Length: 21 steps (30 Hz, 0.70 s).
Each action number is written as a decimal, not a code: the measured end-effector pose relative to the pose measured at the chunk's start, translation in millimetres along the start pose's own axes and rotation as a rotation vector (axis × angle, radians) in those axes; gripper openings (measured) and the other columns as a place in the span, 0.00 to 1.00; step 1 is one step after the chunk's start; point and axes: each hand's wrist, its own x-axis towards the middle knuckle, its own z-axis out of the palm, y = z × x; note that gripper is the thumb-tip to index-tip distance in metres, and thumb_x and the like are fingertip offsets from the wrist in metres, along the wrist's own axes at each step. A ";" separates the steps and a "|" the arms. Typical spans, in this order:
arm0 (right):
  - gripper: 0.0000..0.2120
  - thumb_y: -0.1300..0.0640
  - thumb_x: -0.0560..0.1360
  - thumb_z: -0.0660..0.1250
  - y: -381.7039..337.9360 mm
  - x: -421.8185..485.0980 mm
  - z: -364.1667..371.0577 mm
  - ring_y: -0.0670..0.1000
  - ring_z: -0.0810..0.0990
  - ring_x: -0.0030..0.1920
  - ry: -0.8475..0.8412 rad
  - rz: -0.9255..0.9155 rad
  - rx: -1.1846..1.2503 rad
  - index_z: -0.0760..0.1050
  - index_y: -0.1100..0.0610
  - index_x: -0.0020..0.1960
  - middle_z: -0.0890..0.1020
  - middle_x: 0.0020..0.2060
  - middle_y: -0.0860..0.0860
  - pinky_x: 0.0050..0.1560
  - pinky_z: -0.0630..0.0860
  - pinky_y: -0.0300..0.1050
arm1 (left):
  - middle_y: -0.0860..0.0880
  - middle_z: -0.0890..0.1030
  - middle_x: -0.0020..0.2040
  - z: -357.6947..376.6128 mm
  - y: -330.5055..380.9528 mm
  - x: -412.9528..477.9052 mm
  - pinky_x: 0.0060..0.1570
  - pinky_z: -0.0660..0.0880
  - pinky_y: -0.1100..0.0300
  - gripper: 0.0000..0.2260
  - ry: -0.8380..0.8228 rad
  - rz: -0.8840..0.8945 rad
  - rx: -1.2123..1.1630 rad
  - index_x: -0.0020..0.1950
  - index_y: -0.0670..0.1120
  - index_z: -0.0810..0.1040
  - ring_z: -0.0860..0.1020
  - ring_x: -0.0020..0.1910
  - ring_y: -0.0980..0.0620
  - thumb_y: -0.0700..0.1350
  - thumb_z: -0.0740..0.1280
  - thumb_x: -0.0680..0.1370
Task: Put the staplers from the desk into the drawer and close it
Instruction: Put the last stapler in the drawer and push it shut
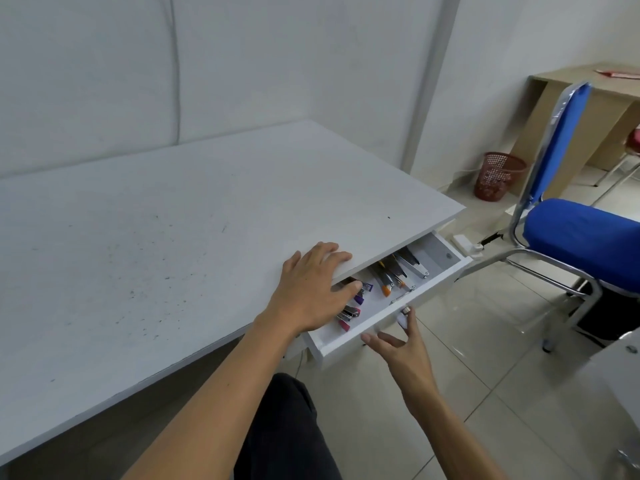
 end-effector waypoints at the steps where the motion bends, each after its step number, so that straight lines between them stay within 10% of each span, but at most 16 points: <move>1: 0.55 0.51 0.68 0.80 -3.2 2.4 5.9 0.52 0.81 0.57 0.011 -0.002 -0.023 0.45 0.42 0.82 0.79 0.65 0.55 0.56 0.74 0.48 | 0.54 0.61 0.78 0.7 -0.7 -0.6 0.76 0.46 0.49 0.26 -0.004 0.002 0.007 0.75 0.56 0.65 0.56 0.78 0.54 0.62 0.57 0.78; 5: 0.55 0.37 0.63 0.78 -23.6 24.2 33.1 0.52 0.81 0.57 0.000 -0.091 -0.179 0.48 0.40 0.80 0.71 0.72 0.52 0.49 0.82 0.49 | 0.55 0.59 0.79 4.1 -3.7 -1.1 0.76 0.45 0.48 0.27 -0.008 0.011 0.028 0.76 0.57 0.63 0.53 0.79 0.55 0.63 0.56 0.78; 8: 0.44 0.45 0.68 0.77 -47.3 45.7 53.3 0.50 0.77 0.63 -0.005 -0.177 -0.198 0.57 0.46 0.77 0.71 0.70 0.45 0.58 0.78 0.51 | 0.55 0.59 0.79 7.0 -2.7 -0.2 0.76 0.46 0.47 0.27 0.009 0.015 0.054 0.76 0.58 0.62 0.53 0.79 0.54 0.62 0.58 0.77; 14: 0.13 0.61 0.79 0.65 -71.8 80.4 71.9 0.63 0.81 0.61 -0.079 -0.107 -0.195 0.76 0.56 0.63 0.82 0.60 0.62 0.62 0.77 0.62 | 0.54 0.57 0.79 7.6 -2.5 -0.4 0.76 0.45 0.45 0.29 -0.002 0.019 0.084 0.77 0.57 0.59 0.51 0.79 0.53 0.61 0.60 0.77; 21: 0.28 0.60 0.74 0.68 -83.0 62.3 38.9 0.54 0.83 0.56 -0.235 -0.045 -0.377 0.67 0.52 0.73 0.79 0.65 0.50 0.55 0.82 0.55 | 0.53 0.57 0.79 3.9 -2.6 -1.2 0.76 0.45 0.47 0.30 -0.014 0.045 0.090 0.77 0.56 0.59 0.50 0.79 0.52 0.60 0.61 0.77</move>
